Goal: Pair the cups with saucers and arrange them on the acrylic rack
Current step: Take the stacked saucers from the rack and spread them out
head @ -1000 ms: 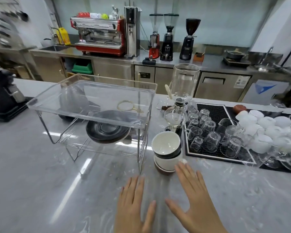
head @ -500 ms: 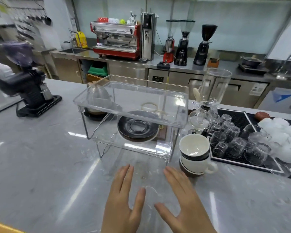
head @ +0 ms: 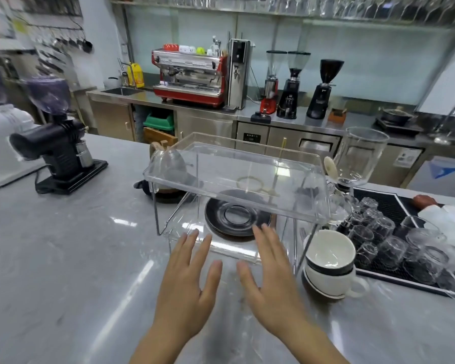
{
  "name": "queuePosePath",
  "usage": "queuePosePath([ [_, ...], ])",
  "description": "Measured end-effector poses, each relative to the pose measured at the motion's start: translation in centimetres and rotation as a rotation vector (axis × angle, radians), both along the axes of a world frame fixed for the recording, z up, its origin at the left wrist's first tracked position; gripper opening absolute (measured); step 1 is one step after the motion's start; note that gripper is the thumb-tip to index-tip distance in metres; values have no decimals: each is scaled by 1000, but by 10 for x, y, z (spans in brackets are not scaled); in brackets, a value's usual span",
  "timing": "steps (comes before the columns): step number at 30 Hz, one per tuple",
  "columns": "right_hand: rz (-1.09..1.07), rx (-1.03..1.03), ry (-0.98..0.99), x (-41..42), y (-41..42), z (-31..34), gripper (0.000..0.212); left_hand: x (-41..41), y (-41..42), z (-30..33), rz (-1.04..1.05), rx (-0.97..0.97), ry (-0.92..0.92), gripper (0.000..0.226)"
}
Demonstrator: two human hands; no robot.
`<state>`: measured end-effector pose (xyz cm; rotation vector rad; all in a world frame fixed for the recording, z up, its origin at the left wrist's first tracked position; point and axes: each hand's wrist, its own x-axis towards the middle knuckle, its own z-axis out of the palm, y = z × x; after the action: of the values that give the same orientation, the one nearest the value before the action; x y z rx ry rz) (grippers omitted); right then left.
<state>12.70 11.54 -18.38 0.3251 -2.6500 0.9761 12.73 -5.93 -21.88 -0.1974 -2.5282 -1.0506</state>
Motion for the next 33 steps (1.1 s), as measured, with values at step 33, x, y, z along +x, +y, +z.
queuePosePath([
  [33,-275,-514,-215,-105,-16,6,62,-136,0,29,-56,233,-84,53],
])
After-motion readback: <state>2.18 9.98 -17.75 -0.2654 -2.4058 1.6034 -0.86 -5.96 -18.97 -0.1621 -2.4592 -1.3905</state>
